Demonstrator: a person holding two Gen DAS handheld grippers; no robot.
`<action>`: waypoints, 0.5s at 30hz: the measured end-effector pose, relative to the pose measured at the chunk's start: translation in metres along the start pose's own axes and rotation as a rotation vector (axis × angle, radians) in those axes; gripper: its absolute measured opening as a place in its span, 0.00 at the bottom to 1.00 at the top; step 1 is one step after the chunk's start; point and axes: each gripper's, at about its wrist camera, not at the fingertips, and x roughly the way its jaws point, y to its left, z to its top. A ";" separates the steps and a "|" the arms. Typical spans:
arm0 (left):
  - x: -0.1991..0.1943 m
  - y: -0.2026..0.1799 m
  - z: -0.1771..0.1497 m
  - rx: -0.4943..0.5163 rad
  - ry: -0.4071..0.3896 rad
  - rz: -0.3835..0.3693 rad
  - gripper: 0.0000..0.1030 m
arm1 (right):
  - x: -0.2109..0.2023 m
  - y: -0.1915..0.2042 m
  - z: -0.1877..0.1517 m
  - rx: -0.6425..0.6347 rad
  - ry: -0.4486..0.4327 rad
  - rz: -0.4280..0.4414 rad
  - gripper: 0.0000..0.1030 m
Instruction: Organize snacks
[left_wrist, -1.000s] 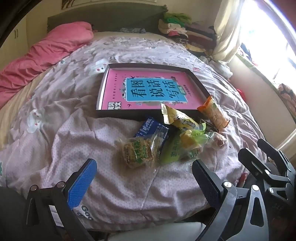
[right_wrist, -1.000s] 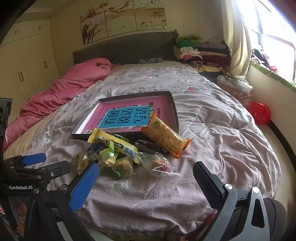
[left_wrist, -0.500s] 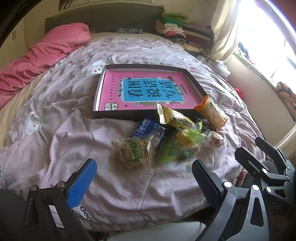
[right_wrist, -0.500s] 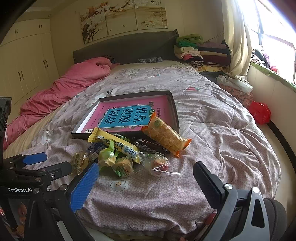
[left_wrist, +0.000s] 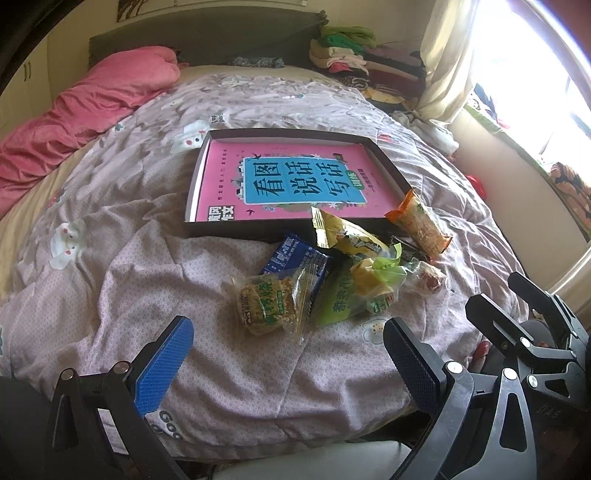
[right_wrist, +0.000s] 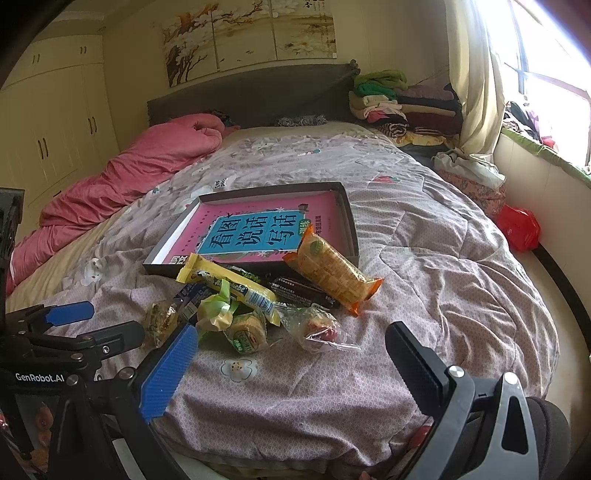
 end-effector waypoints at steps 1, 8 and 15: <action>0.000 0.000 0.000 0.001 0.001 -0.001 0.99 | 0.000 0.000 0.000 -0.001 -0.001 -0.001 1.00; 0.000 -0.001 0.000 -0.001 0.000 -0.001 0.99 | 0.000 0.000 0.000 0.002 -0.001 -0.003 1.00; -0.001 -0.001 0.000 -0.003 -0.001 -0.001 0.99 | 0.000 -0.001 -0.001 0.002 0.001 -0.003 1.00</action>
